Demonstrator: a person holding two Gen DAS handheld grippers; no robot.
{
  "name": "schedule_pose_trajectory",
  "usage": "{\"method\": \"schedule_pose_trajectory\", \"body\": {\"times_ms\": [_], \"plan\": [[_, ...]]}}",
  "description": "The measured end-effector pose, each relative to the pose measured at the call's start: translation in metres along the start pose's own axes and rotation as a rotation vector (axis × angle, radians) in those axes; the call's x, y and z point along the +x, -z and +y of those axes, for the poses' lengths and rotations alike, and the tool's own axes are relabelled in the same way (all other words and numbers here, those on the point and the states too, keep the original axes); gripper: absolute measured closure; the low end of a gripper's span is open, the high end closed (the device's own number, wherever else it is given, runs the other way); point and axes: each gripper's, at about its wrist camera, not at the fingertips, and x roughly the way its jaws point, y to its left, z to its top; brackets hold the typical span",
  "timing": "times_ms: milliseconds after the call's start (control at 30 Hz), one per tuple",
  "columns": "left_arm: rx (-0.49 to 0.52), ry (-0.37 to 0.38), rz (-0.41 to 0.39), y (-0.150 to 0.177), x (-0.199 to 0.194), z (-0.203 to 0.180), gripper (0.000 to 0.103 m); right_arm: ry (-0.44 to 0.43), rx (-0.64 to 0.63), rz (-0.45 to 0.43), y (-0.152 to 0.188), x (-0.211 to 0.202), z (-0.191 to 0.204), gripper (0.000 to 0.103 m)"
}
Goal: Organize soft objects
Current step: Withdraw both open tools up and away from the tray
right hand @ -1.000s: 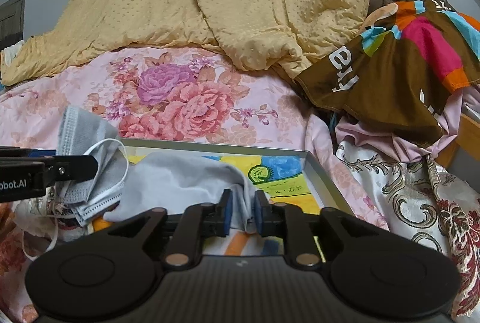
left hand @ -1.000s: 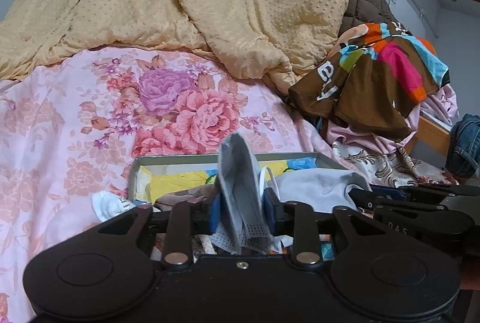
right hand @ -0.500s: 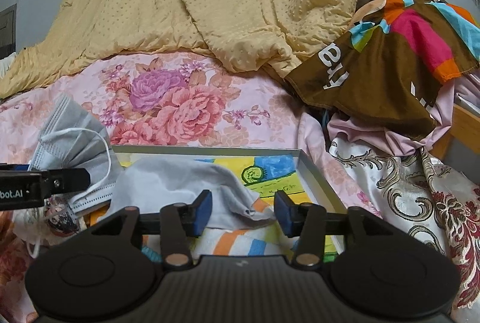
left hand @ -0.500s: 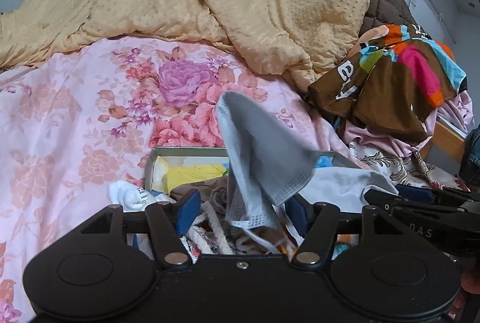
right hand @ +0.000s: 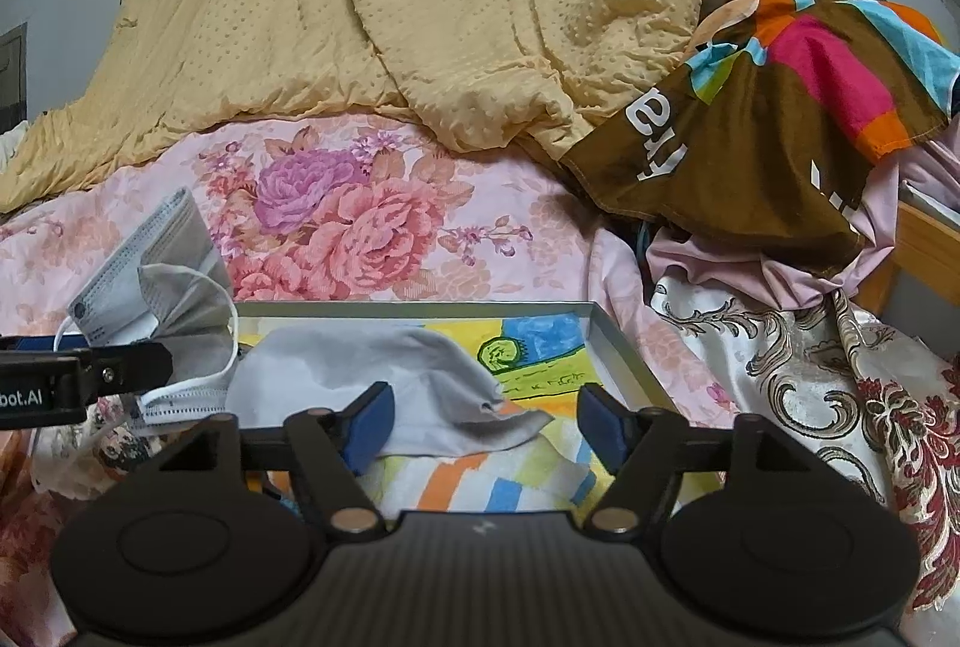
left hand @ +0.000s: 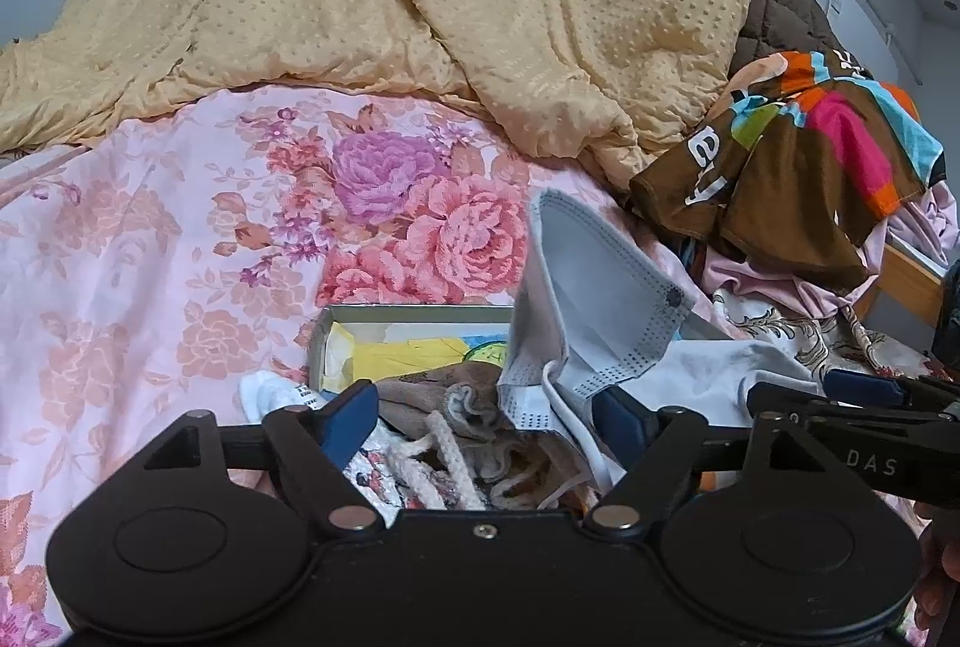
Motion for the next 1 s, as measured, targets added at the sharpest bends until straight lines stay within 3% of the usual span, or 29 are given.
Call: {"method": "schedule_pose_trajectory", "body": {"times_ms": [100,533,1000], "plan": [[-0.001,-0.01,-0.008,-0.001,-0.004,0.0,0.017,0.001,0.0,-0.011,0.0,-0.004,0.0,0.019],[0.006,-0.086,-0.031,0.004,-0.041,-0.002,0.002,0.003,0.047,-0.041,0.005,-0.041,-0.008,0.005],[0.09,-0.156,0.022,0.033,-0.112,-0.01,0.001,-0.038,0.092,0.006,0.029,-0.104,-0.005,0.0]]}}
